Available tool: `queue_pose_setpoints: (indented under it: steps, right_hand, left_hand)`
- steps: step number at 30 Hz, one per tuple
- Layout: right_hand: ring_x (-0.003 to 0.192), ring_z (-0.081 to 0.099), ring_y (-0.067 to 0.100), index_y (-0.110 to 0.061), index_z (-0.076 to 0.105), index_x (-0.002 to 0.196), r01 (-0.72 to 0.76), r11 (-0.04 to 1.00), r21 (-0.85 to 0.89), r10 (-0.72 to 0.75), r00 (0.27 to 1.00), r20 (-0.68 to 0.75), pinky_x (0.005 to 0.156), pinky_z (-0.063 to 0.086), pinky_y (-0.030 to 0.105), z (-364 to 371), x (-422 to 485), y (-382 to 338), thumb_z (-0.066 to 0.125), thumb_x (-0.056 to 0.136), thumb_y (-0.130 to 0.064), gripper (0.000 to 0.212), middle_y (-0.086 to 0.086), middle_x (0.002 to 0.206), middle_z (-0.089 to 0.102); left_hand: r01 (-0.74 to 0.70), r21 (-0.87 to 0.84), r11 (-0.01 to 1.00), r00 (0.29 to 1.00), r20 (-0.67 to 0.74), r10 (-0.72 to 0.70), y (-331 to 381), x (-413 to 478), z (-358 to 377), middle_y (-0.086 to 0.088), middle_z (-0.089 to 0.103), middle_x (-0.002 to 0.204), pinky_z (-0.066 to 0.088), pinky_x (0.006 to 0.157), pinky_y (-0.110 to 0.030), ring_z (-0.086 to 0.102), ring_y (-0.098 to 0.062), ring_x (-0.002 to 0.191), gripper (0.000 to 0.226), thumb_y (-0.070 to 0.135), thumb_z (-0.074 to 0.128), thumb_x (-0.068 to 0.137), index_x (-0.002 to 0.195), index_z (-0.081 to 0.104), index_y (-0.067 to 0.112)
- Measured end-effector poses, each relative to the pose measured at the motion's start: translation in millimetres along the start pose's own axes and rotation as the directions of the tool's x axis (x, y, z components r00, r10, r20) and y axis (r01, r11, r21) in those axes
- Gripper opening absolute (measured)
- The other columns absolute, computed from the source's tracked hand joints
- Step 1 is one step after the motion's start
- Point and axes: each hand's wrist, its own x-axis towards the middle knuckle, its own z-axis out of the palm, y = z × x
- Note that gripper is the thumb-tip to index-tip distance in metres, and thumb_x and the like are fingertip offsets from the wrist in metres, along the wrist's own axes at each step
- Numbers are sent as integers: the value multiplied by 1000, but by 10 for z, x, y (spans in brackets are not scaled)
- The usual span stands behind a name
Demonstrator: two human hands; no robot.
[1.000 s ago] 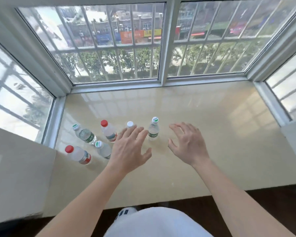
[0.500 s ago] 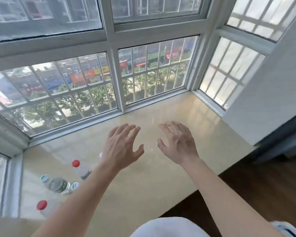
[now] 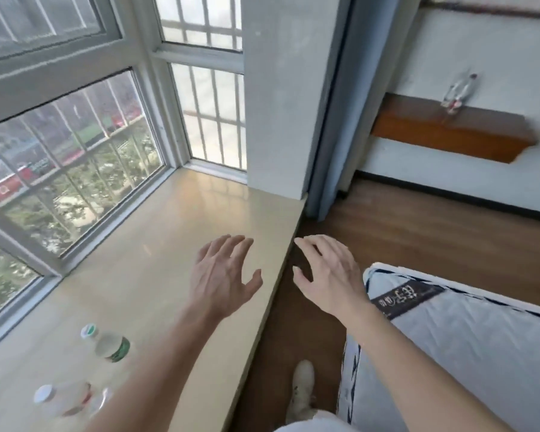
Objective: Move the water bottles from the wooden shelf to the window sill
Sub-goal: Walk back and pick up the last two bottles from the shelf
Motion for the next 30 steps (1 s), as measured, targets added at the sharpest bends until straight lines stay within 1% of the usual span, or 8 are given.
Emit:
queue_pose_setpoints:
  steps: [4,8,13,17,19,26,30]
  right_hand:
    - [115,60,27,-14,66,125,-105,994,-31,102,991,-84,99,50,44,-123,-179,517,59,85,-37,46,5,118,65]
    - [114,60,27,-14,67,121,-195,980,-37,189,973,-132,98,49,43,-162,-228,982,60,84,-36,44,5,118,64]
    - [116,60,27,-15,67,122,-271,961,-54,260,954,-148,99,50,42,-126,-80,1635,61,85,-35,43,5,121,65]
    - [115,60,27,-14,67,120,-305,952,-28,293,935,-200,95,52,44,-24,301,2220,64,82,-32,42,6,120,65]
    - [114,61,27,-15,67,121,-317,948,-25,307,932,-192,94,52,43,25,518,2503,64,82,-33,42,5,120,65]
    - [118,58,25,-18,64,123,-331,943,-28,323,934,-154,96,52,45,-7,1229,3327,65,84,-35,42,4,123,63]
    - [116,60,25,-18,64,122,-357,934,-33,348,924,-157,94,53,43,-22,1530,3760,67,82,-34,43,4,123,63]
  left_hand:
    - [-122,-18,992,992,41,123,452,316,200,1,60,136,38,107,-42,51,-24,130,63,56,46,84,136,54,22]
    - [-209,-27,978,976,51,210,812,695,396,0,61,134,41,103,-43,53,-26,126,60,54,48,84,133,55,21]
    - [-279,-40,960,958,59,281,1232,1325,706,0,62,131,43,101,-42,55,-26,123,58,52,50,84,132,56,20]
    - [-312,-59,948,948,48,315,1531,1973,1039,-1,64,127,46,96,-43,59,-27,117,57,50,50,81,126,60,18]
    - [-324,-47,945,943,63,327,1688,2300,1164,0,65,125,47,95,-42,60,-26,115,57,52,50,80,124,62,19]
    - [-348,-45,937,936,44,350,2138,3367,1460,3,65,122,48,95,-40,61,-24,112,55,55,49,81,123,62,21]
    - [-344,-48,938,937,52,346,2343,3826,1613,5,65,123,48,94,-40,61,-24,113,55,54,50,81,123,63,21]
